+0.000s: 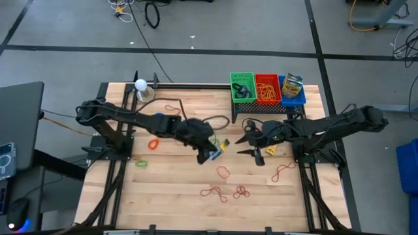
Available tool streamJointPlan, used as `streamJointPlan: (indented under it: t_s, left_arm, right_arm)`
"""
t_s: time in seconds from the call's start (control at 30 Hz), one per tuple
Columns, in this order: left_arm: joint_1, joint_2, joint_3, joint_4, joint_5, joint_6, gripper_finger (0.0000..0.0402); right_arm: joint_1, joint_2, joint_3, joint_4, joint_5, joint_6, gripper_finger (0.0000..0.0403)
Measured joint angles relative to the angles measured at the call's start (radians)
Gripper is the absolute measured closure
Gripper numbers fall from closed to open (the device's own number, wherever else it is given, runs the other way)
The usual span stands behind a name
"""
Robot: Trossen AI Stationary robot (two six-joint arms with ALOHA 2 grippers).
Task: Pick & Place Office Desk Supplies
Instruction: Put the large crayon box into the blue bin
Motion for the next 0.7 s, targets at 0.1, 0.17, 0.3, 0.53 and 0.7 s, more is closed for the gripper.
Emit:
streamJointPlan:
  t_s: [0.1, 0.17, 0.3, 0.53, 0.7]
  left_arm:
    - [0.034, 0.000, 0.000, 0.022, 0.040, -0.016, 0.0400]
    - [0.048, 0.000, 0.000, 0.021, 0.063, -0.028, 0.0400]
    - [0.062, 0.000, 0.000, 0.022, 0.108, -0.035, 0.0400]
    - [0.065, 0.000, 0.000, 0.023, 0.126, -0.037, 0.0400]
    - [0.065, 0.000, 0.000, 0.023, 0.126, -0.034, 0.0400]
  right_arm:
    - [-0.002, 0.049, 0.000, 0.080, -0.037, -0.031, 0.0187]
    - [-0.007, 0.076, 0.003, 0.106, -0.041, -0.053, 0.0172]
    - [-0.034, 0.117, 0.020, 0.146, -0.038, -0.075, 0.0156]
    - [-0.065, 0.187, 0.056, 0.178, -0.110, -0.122, 0.0154]
    - [-0.074, 0.271, 0.110, 0.186, -0.124, -0.141, 0.0160]
